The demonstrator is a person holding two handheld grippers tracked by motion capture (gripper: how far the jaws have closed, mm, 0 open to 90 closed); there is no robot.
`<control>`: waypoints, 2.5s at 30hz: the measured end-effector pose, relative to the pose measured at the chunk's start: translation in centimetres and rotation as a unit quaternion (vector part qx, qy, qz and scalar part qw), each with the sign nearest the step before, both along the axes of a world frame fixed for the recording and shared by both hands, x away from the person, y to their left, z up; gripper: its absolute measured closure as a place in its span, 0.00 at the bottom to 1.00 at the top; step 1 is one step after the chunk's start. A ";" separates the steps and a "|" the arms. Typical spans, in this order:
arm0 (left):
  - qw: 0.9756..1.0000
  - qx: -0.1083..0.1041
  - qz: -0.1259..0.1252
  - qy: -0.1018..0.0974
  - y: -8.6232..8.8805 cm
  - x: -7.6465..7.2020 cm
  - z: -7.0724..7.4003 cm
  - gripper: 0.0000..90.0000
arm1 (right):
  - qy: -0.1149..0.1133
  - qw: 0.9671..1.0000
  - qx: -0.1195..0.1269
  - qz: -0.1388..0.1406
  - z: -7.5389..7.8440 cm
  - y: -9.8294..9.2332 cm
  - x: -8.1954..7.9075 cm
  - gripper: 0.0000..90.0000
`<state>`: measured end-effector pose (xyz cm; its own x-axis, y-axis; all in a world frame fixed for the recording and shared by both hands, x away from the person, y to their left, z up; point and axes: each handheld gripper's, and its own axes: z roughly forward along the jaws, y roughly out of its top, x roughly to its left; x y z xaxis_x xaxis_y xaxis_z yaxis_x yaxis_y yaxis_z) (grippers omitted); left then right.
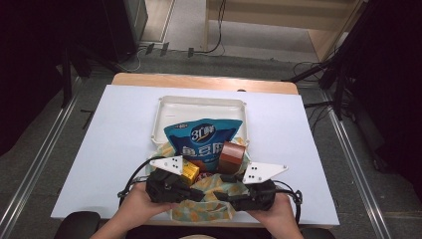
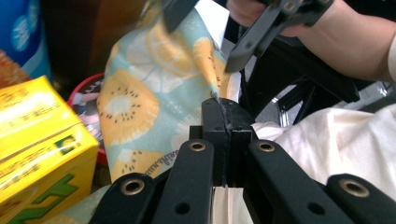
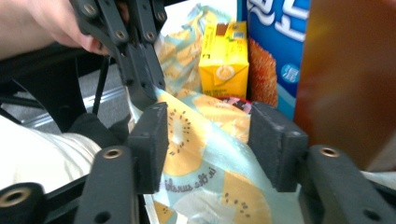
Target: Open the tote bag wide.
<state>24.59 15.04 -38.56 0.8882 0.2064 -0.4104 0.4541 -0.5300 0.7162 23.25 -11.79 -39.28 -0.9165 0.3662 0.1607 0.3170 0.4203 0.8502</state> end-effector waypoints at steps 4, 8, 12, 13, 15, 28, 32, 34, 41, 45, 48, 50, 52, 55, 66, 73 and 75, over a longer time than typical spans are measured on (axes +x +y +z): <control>1.000 -0.008 0.006 0.004 0.4 0.2 0.2 1.00 | 0.007 1.000 -0.025 0.017 -0.8 0.2 0.0 0.76; 1.000 0.000 0.004 0.004 0.5 0.1 0.0 1.00 | 0.027 0.999 -0.032 0.026 -1.0 -0.1 0.0 1.00; 1.000 0.009 0.005 0.007 0.6 0.1 -0.6 0.99 | 0.050 0.997 -0.041 0.037 -1.3 -0.3 -0.1 1.00; 1.000 0.007 0.013 0.011 1.0 0.2 -0.8 0.95 | 0.052 0.997 -0.048 0.032 -1.7 -0.7 -0.2 1.00; 1.000 0.005 0.017 0.013 1.3 0.2 -0.8 0.94 | 0.056 0.997 -0.046 0.030 -1.8 -0.8 -0.2 1.00; 0.996 -0.025 0.087 -0.007 5.3 2.3 0.3 0.91 | 0.035 0.997 -0.060 0.047 -5.9 -0.9 -0.3 1.00; 0.995 -0.030 0.098 -0.010 5.8 2.6 0.0 0.91 | 0.044 0.996 -0.060 0.049 -7.2 -0.9 0.2 1.00; 0.994 -0.032 0.101 -0.011 6.1 2.7 -0.2 0.91 | 0.046 0.996 -0.064 0.047 -7.7 -0.8 0.4 1.00; 0.992 -0.043 0.118 -0.012 7.1 3.1 -0.6 0.91 | 0.059 0.994 -0.080 0.055 -8.5 -0.6 0.5 0.97; 0.991 -0.041 0.127 -0.014 7.7 3.3 -0.7 0.91 | 0.057 0.995 -0.062 0.059 -8.0 -0.9 0.3 0.91; 0.990 -0.043 0.132 -0.015 8.0 3.3 -0.6 0.91 | 0.055 0.995 -0.052 0.061 -7.5 -1.4 -0.2 0.85; 0.989 -0.042 0.139 -0.013 8.3 3.4 -0.5 0.91 | 0.059 0.996 -0.031 0.056 -6.7 -2.2 -0.6 0.78; 0.989 -0.040 0.142 -0.013 8.6 3.5 -0.4 0.91 | 0.058 0.997 -0.022 0.050 -6.1 -2.6 -0.8 0.74; 0.989 -0.037 0.145 -0.013 8.8 3.5 -0.3 0.91 | 0.053 0.997 -0.015 0.051 -5.6 -3.0 -1.1 0.73; 0.988 -0.028 0.148 -0.013 8.8 3.9 0.0 0.91 | 0.022 0.998 0.032 0.043 -2.7 -3.1 -1.1 0.86; 0.988 -0.021 0.152 -0.006 8.9 4.2 0.0 0.95 | 0.017 0.999 0.039 0.002 -2.8 -1.8 0.4 1.00; 0.988 -0.020 0.156 -0.004 8.9 4.1 -0.2 0.95 | 0.013 0.999 0.036 -0.008 -3.0 -1.6 0.5 1.00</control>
<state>28.66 23.98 -38.80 0.7870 0.4544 -0.4174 0.5854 -0.3363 0.7377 23.79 -13.36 -42.23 -0.9063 0.3668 0.2101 0.3447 0.3534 0.8696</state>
